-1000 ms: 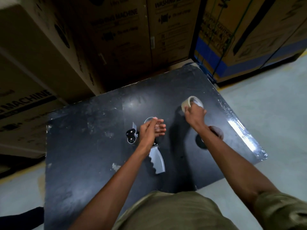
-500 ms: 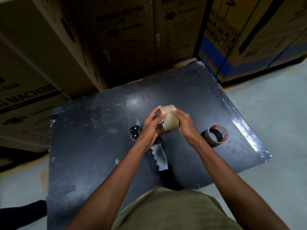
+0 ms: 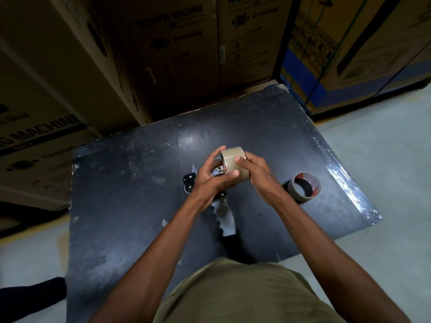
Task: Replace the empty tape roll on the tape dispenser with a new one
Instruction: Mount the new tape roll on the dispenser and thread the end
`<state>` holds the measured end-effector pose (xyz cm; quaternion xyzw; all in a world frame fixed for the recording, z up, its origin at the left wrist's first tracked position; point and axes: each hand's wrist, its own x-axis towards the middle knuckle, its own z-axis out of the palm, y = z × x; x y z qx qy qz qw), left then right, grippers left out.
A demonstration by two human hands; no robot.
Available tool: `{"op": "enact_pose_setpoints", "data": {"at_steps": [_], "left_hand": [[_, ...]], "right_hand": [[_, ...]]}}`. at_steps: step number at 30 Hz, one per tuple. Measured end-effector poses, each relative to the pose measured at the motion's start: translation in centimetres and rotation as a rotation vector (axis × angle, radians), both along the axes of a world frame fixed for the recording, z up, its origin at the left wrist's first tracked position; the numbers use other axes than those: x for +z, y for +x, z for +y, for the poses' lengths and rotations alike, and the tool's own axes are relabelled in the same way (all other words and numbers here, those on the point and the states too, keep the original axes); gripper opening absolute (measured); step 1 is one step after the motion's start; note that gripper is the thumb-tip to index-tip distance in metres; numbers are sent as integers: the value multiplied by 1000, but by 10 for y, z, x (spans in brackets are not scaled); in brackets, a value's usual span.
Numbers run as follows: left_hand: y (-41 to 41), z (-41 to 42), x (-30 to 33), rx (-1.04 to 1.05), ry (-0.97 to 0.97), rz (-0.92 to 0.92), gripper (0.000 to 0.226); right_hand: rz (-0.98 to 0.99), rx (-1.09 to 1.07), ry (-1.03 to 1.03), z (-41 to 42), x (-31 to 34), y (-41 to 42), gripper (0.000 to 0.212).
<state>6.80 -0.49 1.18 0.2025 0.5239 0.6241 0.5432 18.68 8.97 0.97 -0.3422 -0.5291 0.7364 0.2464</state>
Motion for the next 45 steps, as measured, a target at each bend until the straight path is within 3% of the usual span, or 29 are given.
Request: {"op": "enact_pose_setpoints", "data": {"at_steps": [5,15,20,23,24,26,30,37,42,45], "left_hand": [[2,-2,1,-47,-9,134,80],[10,-4,-4,-38,-14,158,85],[11,-6,-10,-17,-18,170,88],[5,-7,-12,-13,-12,153,89],[2,-8,-13,-13,-11,158,89],[-1,-9,-14,-15,-7,164,88],[-1,-9,-13,-16,16,201,90],[4,-8,-15,-2,54,270,89],[6,-9,-15,-15,70,348,88],[3,-9,-15,-43,67,366,89]], "right_hand": [[-53,-81,-31,-4,-2,-2,23],[-161,-258,-27,-8,1,-8,28],[-200,-167,-38,-10,10,-7,44],[-206,-25,-122,-2,11,-3,64],[-165,10,-172,0,10,-3,64],[-113,-18,-189,0,8,-2,45],[-139,-88,-75,-5,3,0,24],[-201,-227,-30,-17,8,-8,44],[-271,-318,-45,-19,3,-16,40],[-264,-240,-44,-17,-3,-14,45]]}}
